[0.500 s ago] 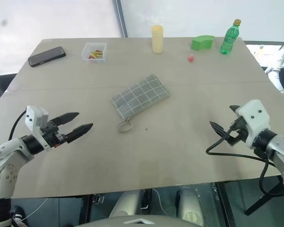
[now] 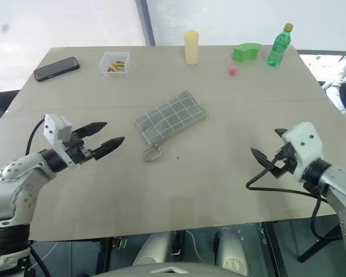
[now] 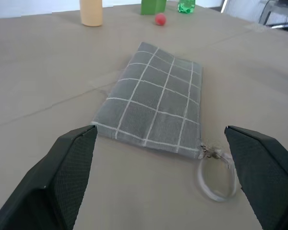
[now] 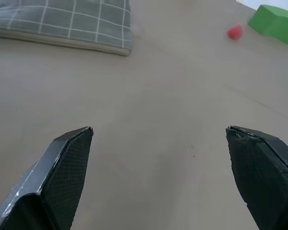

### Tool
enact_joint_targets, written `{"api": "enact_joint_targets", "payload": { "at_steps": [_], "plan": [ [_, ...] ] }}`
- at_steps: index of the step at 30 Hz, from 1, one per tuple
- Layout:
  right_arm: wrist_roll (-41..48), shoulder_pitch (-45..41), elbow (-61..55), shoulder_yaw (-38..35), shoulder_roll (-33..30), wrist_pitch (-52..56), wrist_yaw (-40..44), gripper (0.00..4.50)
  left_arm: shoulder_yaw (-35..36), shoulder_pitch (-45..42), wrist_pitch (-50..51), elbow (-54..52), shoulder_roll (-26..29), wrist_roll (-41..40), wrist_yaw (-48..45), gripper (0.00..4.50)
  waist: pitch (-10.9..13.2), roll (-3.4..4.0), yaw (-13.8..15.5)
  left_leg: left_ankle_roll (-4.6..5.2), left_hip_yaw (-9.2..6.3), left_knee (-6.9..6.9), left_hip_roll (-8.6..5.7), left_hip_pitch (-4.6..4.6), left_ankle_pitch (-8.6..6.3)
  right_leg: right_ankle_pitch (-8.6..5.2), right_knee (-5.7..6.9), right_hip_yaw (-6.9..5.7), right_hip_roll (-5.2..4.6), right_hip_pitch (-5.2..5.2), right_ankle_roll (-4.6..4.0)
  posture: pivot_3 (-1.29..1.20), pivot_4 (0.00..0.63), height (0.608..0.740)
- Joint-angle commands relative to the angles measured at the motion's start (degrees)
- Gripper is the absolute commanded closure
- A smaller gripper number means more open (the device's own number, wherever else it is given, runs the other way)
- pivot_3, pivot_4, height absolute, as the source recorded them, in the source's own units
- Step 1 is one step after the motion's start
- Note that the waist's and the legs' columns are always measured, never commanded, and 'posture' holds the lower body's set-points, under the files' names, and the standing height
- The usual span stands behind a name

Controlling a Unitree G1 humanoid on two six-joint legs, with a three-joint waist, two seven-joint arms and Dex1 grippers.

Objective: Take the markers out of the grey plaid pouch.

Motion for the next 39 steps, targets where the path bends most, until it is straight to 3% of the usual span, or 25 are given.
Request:
{"api": "enact_joint_targets", "payload": {
  "at_steps": [1,6,10,14,18,25,35,39],
  "plan": [
    [3.11,0.35,-5.65,2.26,-0.55,-2.11,2.7,0.0,-7.47,-1.64,-34.24,10.46,5.75,19.8,-2.01,0.05,-0.01,-0.01,-0.04,0.0,0.03,-0.01,0.0,0.0,-0.03,-0.05,0.0,0.02,0.01,-0.02,-0.12,0.0,0.15,0.736],
    [5.38,0.19,-7.98,5.91,0.52,-5.8,5.04,0.0,-16.25,-11.22,-66.38,32.83,8.9,33.54,1.22,0.05,-0.03,-0.02,0.25,-0.11,0.07,-0.02,-0.01,-0.07,-0.18,-0.02,-0.06,0.07,-0.12,-0.09,-0.25,0.0,0.15,0.736],
    [5.46,0.51,-8.53,7.88,0.7,-9.24,6.63,0.0,-22.47,-21.86,-79.59,47.41,7.94,46.01,9.17,0.05,-0.09,-0.15,0.43,0.04,0.09,0.05,-0.04,-0.14,-0.16,0.12,-0.04,0.04,-0.15,-0.13,-0.05,0.0,0.15,0.736],
    [7.36,0.32,-9.54,8.17,0.76,-11.5,7.94,0.0,-29.59,-31.65,-83.81,55.74,5.04,61.83,23.82,0.05,-0.1,-0.14,1.26,0.2,0.09,0.15,-0.06,-0.11,-0.06,0.15,0.11,-0.26,-0.06,-0.09,0.02,0.0,0.15,0.736],
    [7.94,0.09,-10.35,8.28,0.75,-11.58,6.68,0.0,-36.36,-36.19,-84.19,58.57,4.6,74.36,39.76,0.05,-0.13,-0.17,1.43,0.24,0.08,0.34,-0.07,-0.05,-0.06,0.21,0.21,-0.35,0.25,0.07,0.16,0.0,0.15,0.736],
    [7.51,0.96,-12.31,8.4,0.94,-10.8,3.56,0.0,-45.52,-42.14,-80.9,63.19,2.81,83.22,54.46,0.05,-0.19,-0.14,1.82,0.2,-0.08,0.85,-0.06,0.07,-0.15,0.31,0.23,-0.52,0.23,0.49,0.4,0.0,0.15,0.736],
    [4.05,-0.15,-12.05,11.53,1.08,-10.47,-1.07,0.0,-49.06,-45.97,-79.12,69.89,-0.62,79.52,52.66,4.47,-0.42,0.2,2.06,0.19,-0.07,0.94,-0.05,0.07,-0.15,0.42,0.2,-0.53,0.0,0.54,0.53,0.0,0.15,0.736],
    [-3.34,-1.84,-11.93,16.04,1.05,-8.43,-6.96,0.0,-47.49,-45.99,-79.58,71.01,-1.61,74.57,50.17,4.47,-0.48,0.26,2.07,0.19,-0.05,0.95,-0.03,0.12,-0.15,0.42,0.23,-0.54,0.03,0.56,0.54,0.0,0.15,0.736]
  ]
}}
